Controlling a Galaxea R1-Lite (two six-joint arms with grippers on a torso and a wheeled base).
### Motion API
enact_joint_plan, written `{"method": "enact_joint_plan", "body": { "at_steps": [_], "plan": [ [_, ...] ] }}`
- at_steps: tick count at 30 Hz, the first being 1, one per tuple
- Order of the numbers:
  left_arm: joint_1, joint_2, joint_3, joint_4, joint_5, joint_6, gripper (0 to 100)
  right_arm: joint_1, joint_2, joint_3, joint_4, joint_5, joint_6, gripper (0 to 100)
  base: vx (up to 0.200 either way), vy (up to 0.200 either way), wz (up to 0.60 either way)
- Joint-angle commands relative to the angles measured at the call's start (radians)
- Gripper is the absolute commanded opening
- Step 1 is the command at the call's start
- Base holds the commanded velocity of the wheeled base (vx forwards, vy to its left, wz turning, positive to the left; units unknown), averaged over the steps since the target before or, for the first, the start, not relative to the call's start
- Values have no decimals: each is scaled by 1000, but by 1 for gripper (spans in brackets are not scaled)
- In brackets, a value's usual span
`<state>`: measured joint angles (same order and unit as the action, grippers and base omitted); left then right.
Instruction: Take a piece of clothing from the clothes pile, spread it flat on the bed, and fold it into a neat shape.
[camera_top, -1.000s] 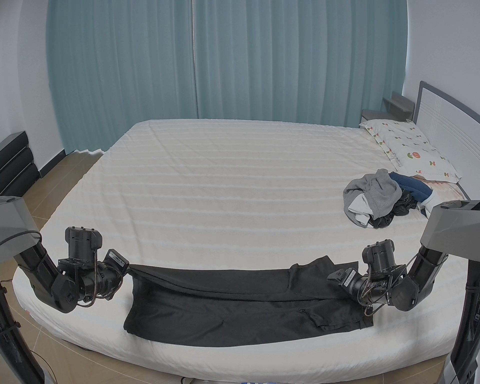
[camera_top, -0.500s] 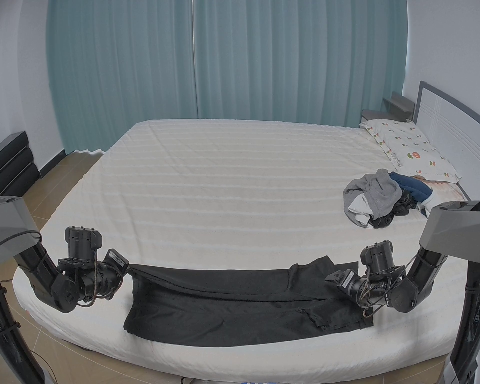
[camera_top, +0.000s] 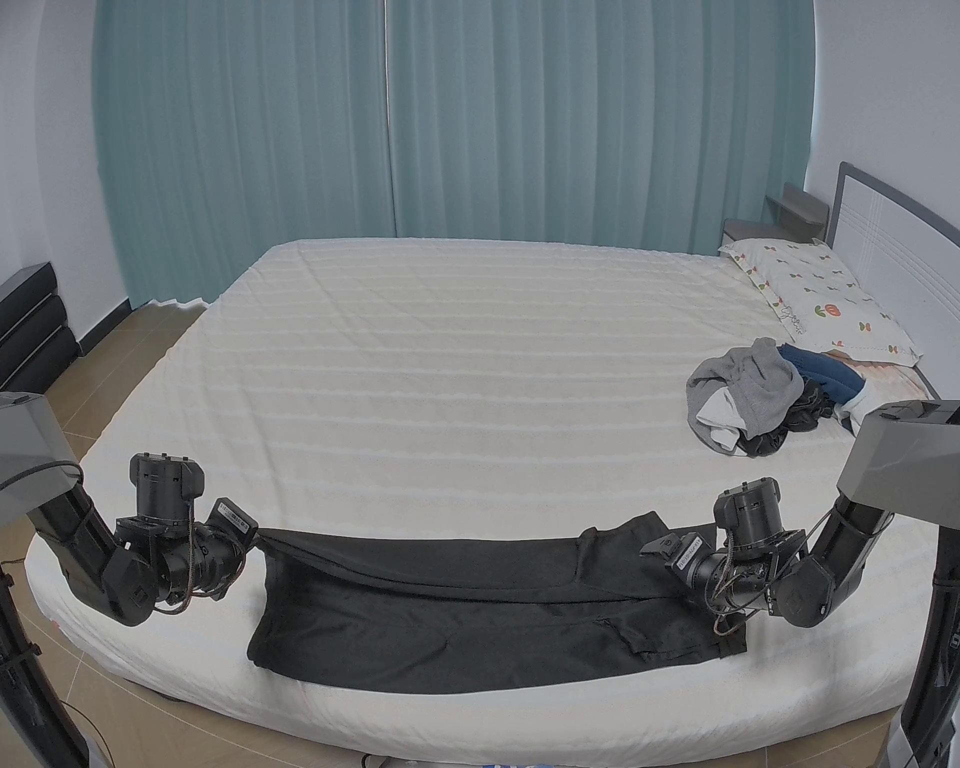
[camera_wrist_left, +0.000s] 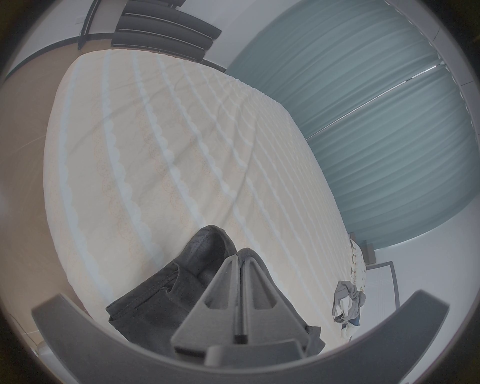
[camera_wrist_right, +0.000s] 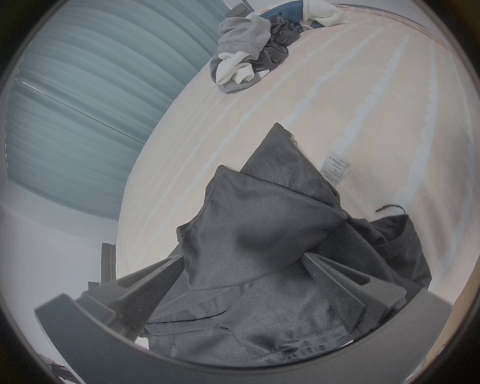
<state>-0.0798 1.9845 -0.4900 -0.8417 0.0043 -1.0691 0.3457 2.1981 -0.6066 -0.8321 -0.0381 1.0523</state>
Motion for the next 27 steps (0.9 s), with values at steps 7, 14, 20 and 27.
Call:
{"method": "enact_joint_plan", "body": {
  "at_steps": [7,14,20,27],
  "plan": [
    [0,-1,-1,-2,0,0,0,-31,71,-35,-38,-13,38,100,0,0,0],
    [-2,-1,11,-42,2,1,0,-36,84,-38,-39,-17,40,0,0,0,0],
    [-3,8,8,-59,25,0,0,-44,78,-32,-38,-16,32,0,0,0,0],
    [-2,11,-18,-60,26,-3,0,-65,26,-55,-41,-5,37,0,0,0,0]
  ]
}}
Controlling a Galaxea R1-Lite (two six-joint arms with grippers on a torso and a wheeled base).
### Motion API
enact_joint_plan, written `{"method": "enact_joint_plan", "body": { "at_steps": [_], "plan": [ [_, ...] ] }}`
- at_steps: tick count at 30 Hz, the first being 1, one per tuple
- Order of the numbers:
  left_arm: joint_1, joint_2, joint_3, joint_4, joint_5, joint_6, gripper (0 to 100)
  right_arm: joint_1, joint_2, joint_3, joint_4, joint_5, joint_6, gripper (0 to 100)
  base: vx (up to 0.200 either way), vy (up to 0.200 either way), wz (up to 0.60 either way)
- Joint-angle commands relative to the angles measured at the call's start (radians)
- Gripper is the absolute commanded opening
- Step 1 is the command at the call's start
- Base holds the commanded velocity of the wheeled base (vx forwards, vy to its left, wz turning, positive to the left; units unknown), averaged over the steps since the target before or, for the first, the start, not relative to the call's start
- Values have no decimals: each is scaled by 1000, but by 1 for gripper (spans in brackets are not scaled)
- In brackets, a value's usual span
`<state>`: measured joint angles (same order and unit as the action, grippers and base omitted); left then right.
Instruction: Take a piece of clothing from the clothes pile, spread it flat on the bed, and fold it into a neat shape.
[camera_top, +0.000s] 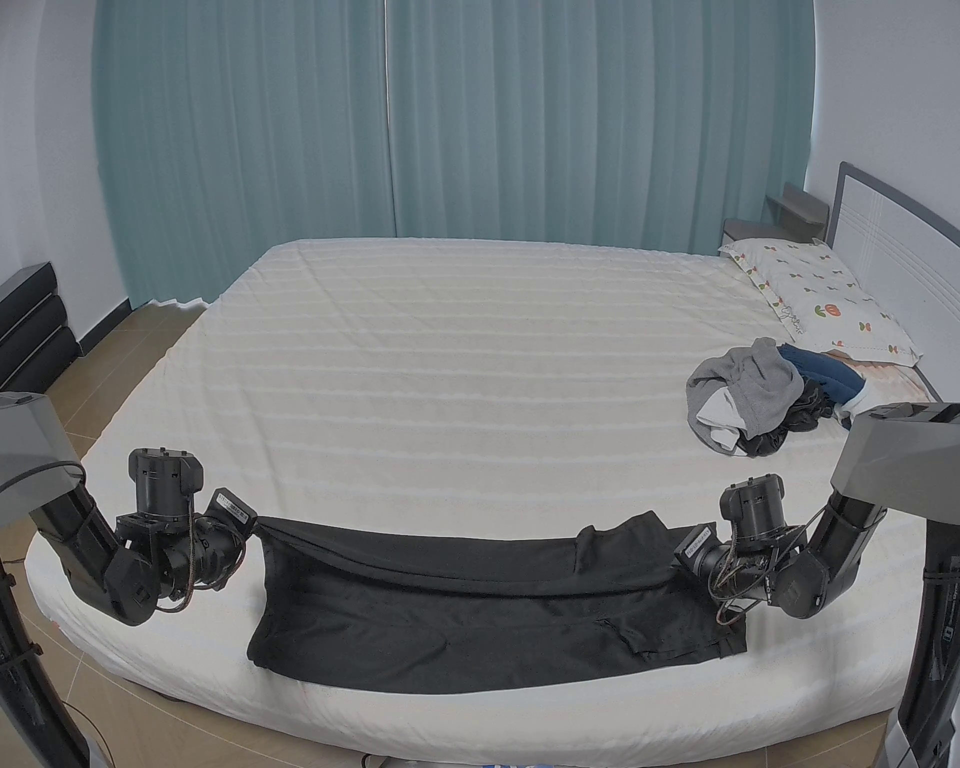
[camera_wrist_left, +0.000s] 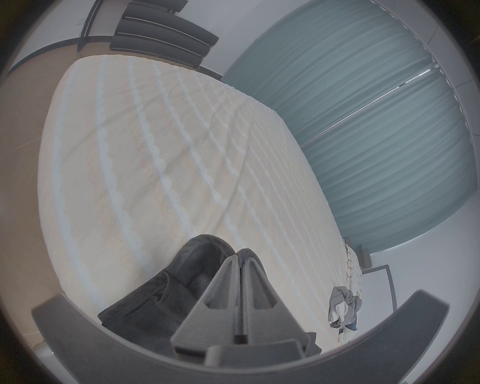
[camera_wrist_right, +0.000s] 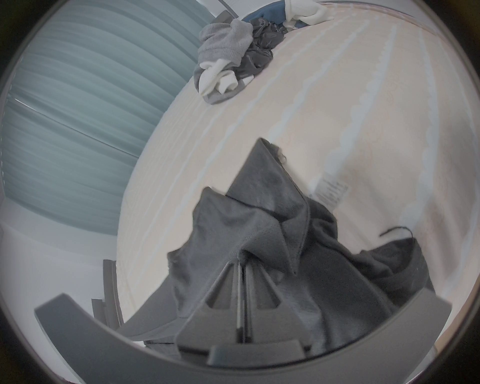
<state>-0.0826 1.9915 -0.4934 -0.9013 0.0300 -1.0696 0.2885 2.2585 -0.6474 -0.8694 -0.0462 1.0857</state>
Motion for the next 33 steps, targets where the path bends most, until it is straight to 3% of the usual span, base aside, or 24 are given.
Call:
{"method": "enact_joint_plan", "body": {
  "at_steps": [1,7,15,21,33],
  "plan": [
    [1,4,-27,-10,2,-4,0,-11,-45,-31,-7,3,8,0,0,0,0],
    [3,36,-65,-68,4,-7,0,-37,-39,-95,-115,-9,33,0,0,0,0],
    [4,132,-83,-295,80,-27,0,-52,-11,15,-481,2,25,0,0,0,0],
    [7,188,-59,-346,82,-16,0,-52,49,68,-508,3,-33,0,0,0,0],
    [4,194,165,-349,61,238,0,-46,124,223,-513,20,-191,0,0,0,0]
  ]
}}
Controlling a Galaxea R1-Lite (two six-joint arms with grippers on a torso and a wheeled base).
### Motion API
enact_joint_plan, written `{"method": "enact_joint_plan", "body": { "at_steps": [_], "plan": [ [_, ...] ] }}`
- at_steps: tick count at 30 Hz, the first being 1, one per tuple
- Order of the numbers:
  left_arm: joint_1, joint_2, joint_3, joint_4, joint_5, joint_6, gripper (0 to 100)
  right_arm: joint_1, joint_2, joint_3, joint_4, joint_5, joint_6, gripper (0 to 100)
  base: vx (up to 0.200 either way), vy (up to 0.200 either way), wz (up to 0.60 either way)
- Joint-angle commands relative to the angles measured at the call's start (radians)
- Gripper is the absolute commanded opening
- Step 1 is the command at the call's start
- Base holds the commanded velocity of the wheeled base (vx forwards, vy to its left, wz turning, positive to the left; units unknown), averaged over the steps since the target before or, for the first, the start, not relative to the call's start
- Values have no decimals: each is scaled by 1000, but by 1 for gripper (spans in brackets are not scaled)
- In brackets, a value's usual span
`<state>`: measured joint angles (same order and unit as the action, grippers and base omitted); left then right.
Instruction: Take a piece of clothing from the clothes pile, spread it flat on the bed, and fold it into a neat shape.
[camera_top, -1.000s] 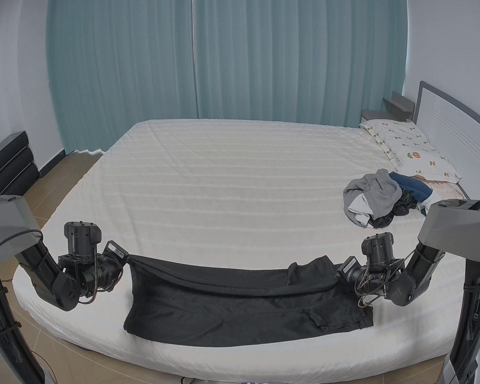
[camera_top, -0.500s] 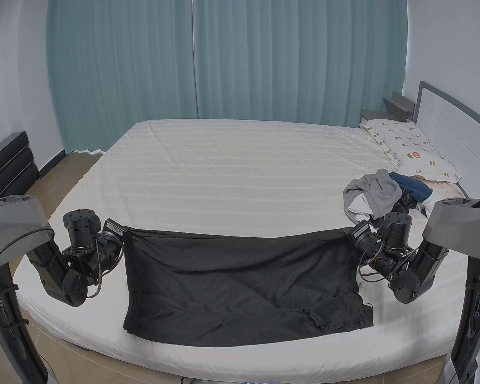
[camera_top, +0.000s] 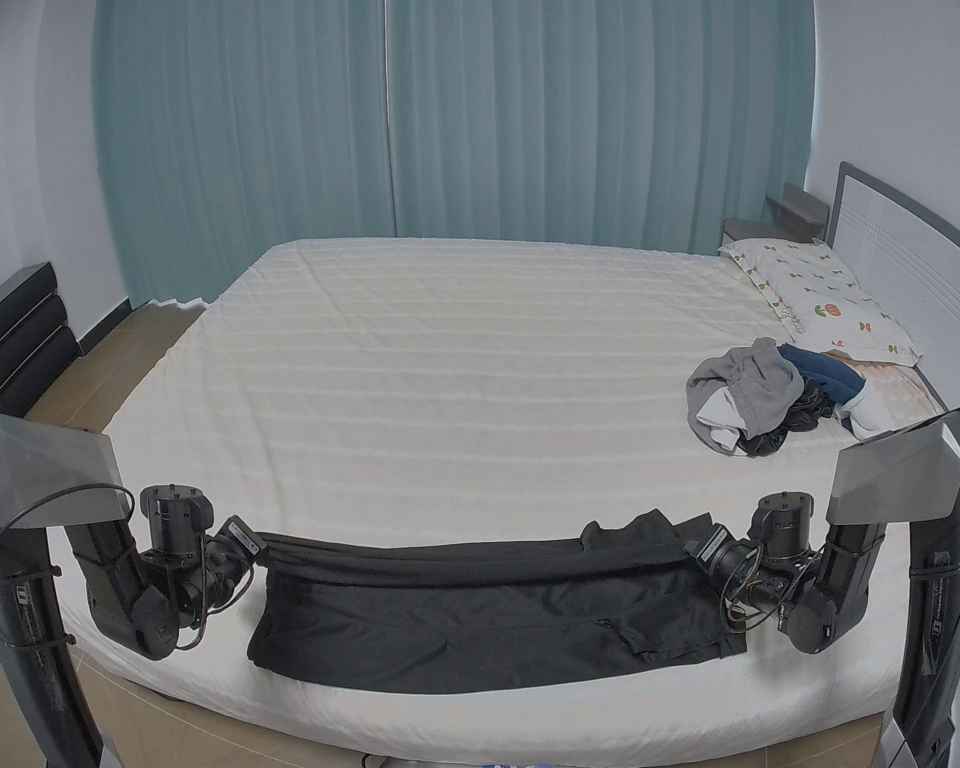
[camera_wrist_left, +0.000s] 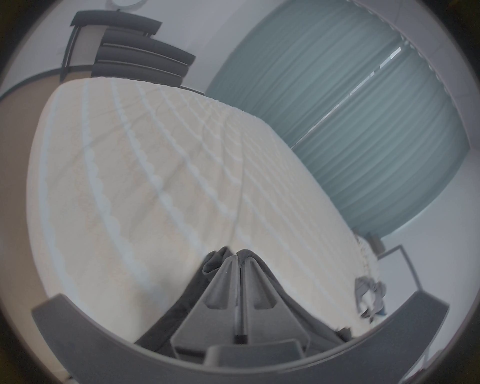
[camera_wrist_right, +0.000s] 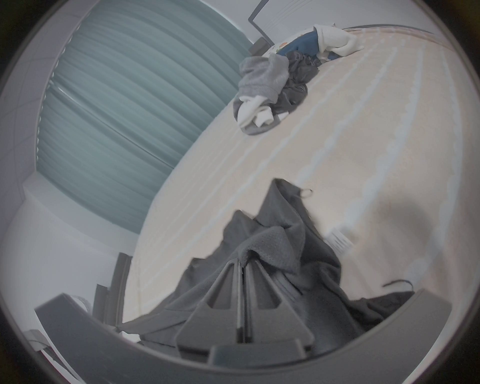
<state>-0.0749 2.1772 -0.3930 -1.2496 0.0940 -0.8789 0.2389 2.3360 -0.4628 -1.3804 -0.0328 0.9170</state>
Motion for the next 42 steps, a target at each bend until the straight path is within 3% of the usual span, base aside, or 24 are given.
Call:
{"method": "enact_joint_plan", "body": {
  "at_steps": [1,6,14,15,16,24,29,34,38,42],
  "plan": [
    [-8,10,79,-1,-8,69,0,3,51,42,-2,8,-32,0,0,0,0],
    [-34,56,106,-1,-28,127,0,13,63,62,-5,8,-64,0,0,0,0],
    [-39,73,115,-1,-23,129,0,14,62,69,-6,8,-64,0,0,0,0],
    [-39,73,115,-1,-23,129,0,14,62,69,-6,8,-64,100,0,0,0],
    [-40,73,118,-1,-23,129,100,14,60,69,-6,8,-64,100,0,0,0],
    [-32,-16,195,-1,-25,222,100,13,-106,116,-5,13,-61,100,0,0,0],
    [-22,-60,175,-1,-33,201,100,-7,-198,124,4,44,-60,100,0,0,0],
    [-16,-47,31,2,-54,1,100,-73,-196,84,0,123,-41,100,0,0,0],
    [-14,26,-75,18,-83,-38,100,-104,-119,10,1,212,69,100,0,0,0],
    [-13,110,-145,19,-76,-35,100,-135,-35,-50,4,237,82,100,0,0,0]
  ]
}}
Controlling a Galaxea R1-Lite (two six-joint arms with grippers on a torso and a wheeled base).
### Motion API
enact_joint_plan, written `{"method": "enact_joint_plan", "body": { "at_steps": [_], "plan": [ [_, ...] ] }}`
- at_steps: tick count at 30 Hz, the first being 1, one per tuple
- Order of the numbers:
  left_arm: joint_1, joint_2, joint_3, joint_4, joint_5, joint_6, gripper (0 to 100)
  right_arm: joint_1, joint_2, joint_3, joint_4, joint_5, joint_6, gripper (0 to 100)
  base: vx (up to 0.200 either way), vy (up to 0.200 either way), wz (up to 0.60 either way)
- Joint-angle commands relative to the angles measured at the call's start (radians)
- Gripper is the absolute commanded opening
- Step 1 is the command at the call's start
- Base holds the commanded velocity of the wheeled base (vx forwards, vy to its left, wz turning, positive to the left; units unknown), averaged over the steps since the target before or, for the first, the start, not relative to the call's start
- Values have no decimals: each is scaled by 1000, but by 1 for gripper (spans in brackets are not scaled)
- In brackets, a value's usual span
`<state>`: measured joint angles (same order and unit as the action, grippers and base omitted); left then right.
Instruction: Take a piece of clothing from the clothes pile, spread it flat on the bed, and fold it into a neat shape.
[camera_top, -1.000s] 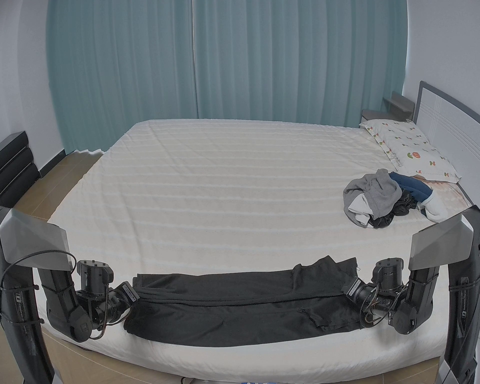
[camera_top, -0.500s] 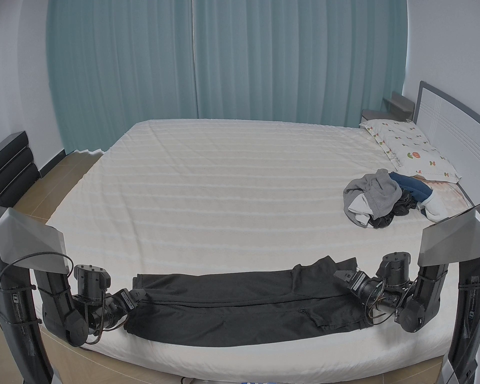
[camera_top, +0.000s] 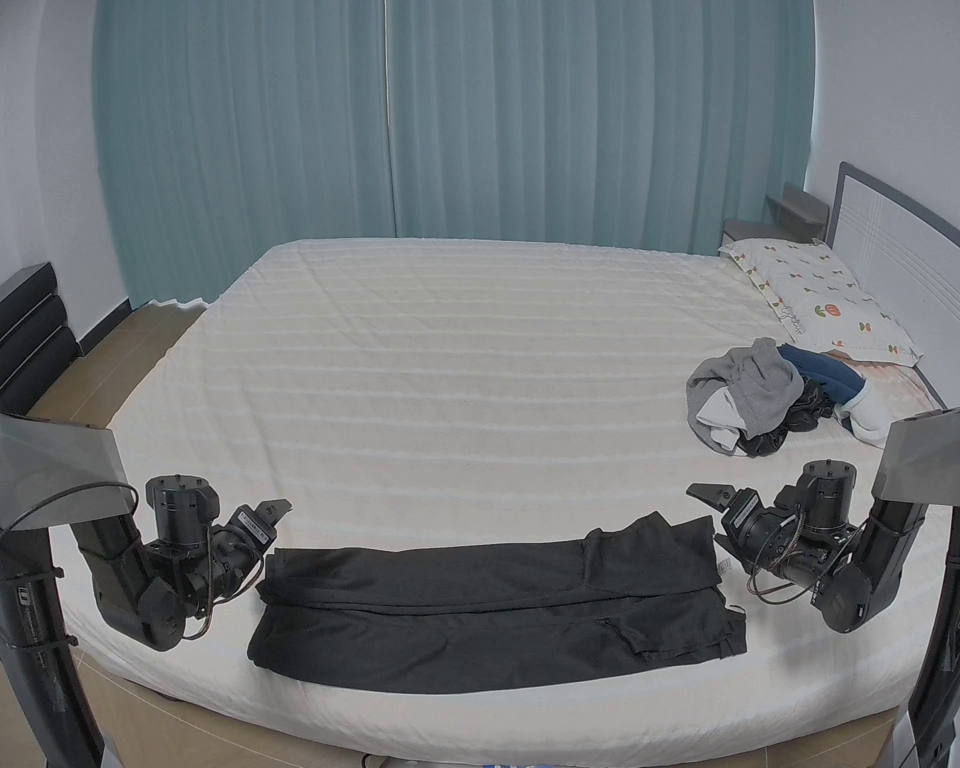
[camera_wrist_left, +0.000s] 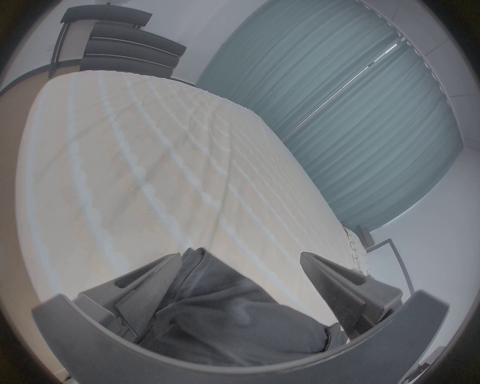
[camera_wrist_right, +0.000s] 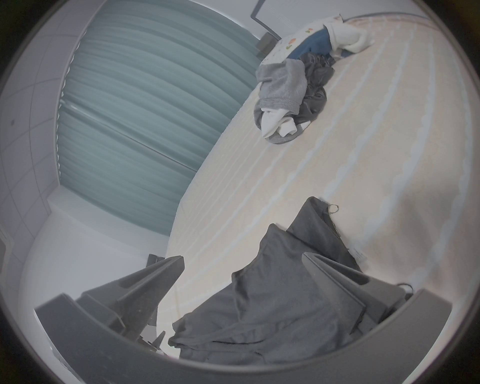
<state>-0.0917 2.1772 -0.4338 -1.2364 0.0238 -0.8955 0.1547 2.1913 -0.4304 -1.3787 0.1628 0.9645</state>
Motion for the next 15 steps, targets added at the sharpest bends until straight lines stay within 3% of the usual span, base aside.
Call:
{"method": "enact_joint_plan", "body": {
  "at_steps": [1,9,11,15],
  "plan": [
    [6,125,-115,8,-5,-19,100,-52,130,-94,3,47,36,100,0,0,0],
    [12,164,-125,12,-4,-14,100,-73,199,-126,-8,60,57,100,0,0,0],
    [13,176,-126,14,-4,-11,100,-78,189,-126,-13,58,120,100,0,0,0],
    [13,194,-138,23,-2,9,100,-73,191,-125,-14,52,131,100,0,0,0]
  ]
}}
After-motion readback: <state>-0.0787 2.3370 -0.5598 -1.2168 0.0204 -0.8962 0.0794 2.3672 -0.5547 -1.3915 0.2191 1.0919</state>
